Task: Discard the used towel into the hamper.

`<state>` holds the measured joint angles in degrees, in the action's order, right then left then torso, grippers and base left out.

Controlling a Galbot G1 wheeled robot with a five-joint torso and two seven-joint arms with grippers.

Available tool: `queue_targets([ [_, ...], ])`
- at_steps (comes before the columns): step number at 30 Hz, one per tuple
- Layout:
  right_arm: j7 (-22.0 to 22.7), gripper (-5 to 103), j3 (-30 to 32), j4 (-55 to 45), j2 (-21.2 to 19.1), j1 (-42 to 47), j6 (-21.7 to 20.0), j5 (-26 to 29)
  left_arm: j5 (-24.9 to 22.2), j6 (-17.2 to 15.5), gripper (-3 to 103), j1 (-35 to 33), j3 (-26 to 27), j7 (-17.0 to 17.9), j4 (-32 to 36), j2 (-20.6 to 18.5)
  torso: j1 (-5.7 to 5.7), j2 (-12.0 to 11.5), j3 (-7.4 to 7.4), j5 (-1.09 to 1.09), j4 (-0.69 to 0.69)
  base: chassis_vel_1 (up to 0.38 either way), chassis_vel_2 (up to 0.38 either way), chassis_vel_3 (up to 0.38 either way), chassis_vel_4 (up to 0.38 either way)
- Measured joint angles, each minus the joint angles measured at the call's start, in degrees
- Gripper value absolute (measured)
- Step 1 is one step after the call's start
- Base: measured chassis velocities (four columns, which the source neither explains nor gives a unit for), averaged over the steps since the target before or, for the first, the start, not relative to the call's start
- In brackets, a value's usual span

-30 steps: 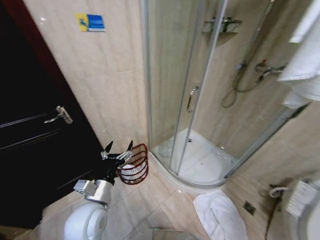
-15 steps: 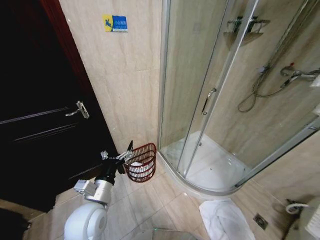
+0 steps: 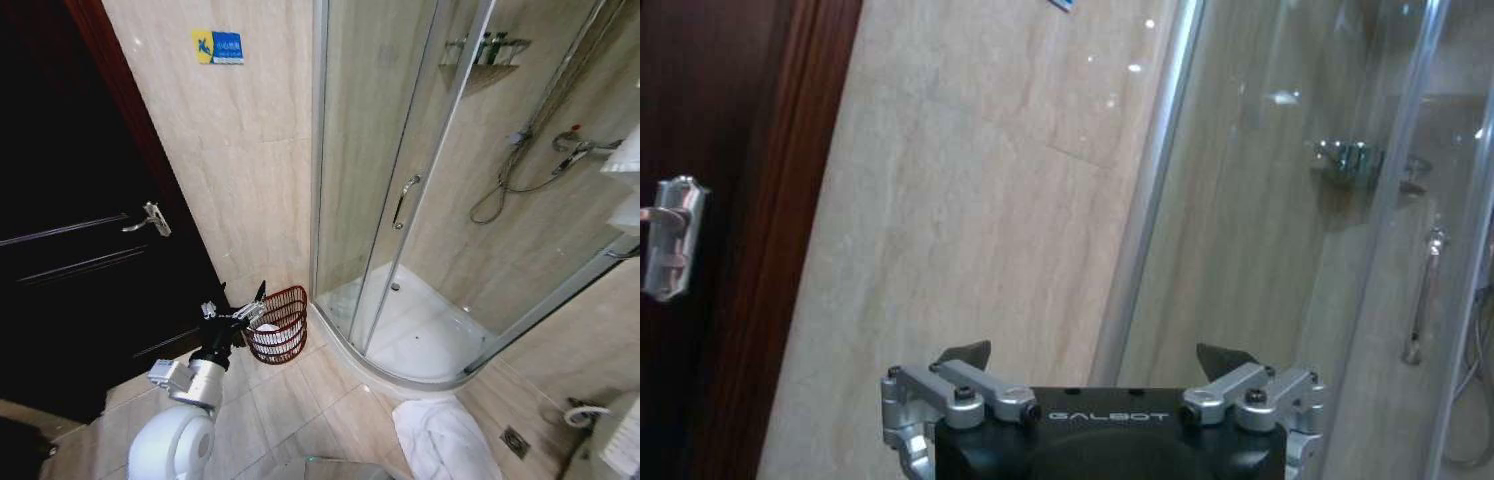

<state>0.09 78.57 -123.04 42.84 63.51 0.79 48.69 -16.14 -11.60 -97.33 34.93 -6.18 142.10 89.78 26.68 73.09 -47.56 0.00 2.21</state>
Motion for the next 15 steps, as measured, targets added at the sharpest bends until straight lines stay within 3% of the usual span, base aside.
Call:
queue_targets([
  [5, -0.3, 100, -3.9, 3.6, -2.1, -5.5, 1.3, 1.4, 0.0, 0.0, 100, 0.0, 0.0, 0.0, 0.0, 0.0, 0.00, 0.0, -0.01, 0.06, -0.02, -0.090, -0.096, 0.094, 0.092],
  [9, -0.5, 100, -10.6, 9.6, -5.7, -17.0, 1.3, 1.4, 0.0, 0.0, 100, 0.0, 0.0, 0.0, 0.0, 0.0, 0.01, 0.0, -0.01, 0.00, 0.01, -0.036, -0.040, 0.024, 0.028],
  [15, -0.8, 100, -17.2, 14.9, -10.3, -29.1, -3.4, 4.8, 0.0, 0.0, 100, 0.0, 0.0, 0.0, 0.0, 0.0, 0.00, 0.0, -0.01, 0.00, 0.01, 0.000, 0.000, 0.000, 0.000],
])
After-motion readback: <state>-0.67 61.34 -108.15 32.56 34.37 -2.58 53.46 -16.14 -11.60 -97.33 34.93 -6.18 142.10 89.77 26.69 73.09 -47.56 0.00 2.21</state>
